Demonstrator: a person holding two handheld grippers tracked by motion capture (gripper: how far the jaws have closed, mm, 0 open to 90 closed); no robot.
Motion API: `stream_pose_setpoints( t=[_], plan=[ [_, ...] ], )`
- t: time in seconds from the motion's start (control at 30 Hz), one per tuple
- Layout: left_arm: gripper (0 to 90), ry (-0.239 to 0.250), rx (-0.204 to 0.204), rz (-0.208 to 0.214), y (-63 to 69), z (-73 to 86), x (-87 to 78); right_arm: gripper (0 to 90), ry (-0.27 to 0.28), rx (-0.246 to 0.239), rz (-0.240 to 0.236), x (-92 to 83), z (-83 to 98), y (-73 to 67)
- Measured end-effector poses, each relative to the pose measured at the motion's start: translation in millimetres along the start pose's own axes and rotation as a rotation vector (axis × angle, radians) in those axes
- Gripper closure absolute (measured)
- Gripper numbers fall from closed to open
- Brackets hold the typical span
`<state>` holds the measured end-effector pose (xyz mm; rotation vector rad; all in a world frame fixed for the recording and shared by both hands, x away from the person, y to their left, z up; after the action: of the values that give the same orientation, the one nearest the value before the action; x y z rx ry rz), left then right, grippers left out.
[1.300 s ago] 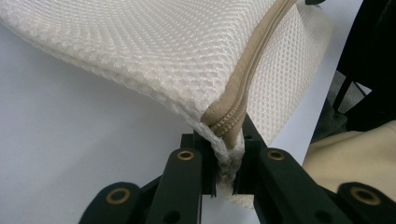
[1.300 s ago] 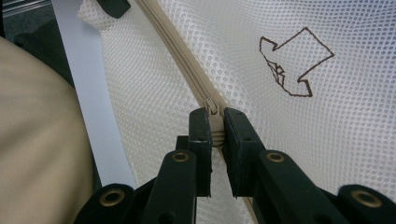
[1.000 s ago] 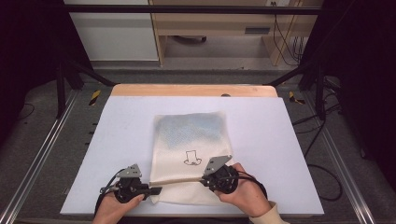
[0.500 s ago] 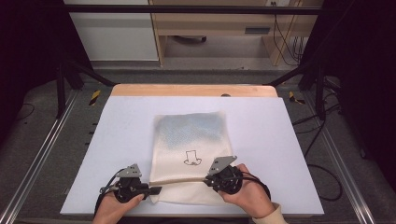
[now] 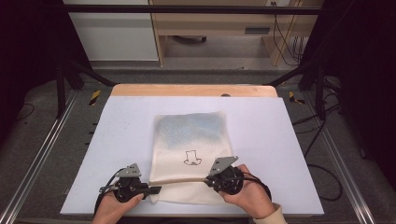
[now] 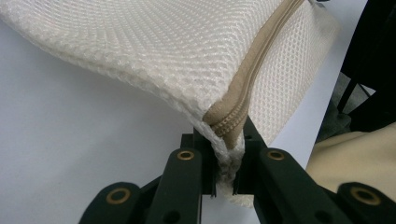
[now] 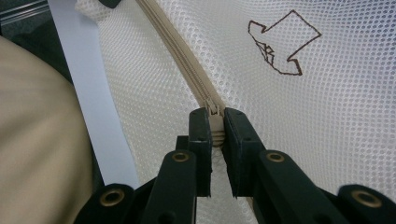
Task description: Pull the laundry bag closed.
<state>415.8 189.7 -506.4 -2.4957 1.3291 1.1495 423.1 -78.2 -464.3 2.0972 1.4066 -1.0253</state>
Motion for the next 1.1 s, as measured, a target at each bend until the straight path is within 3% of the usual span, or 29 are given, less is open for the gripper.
stream_pose_setpoints(
  t=[1.1],
  plan=[
    [82.5, 0.006, 0.011, -0.021, -2.5, -2.2, -3.9, 82.2, 0.004, 0.003, 0.0, 3.8, 0.0, -0.4]
  ],
)
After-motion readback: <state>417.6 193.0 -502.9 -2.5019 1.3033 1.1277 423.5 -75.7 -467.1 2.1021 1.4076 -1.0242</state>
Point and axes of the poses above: each handheld gripper's, and its own axes: x roughly forward along the jaws, z roughly out of its underside, y roughly to its right, the point moved 5 cm from there along x, roughly forward along the jaws, and after that the axes turned 6 degrees about -z, right-handed, at the moved point
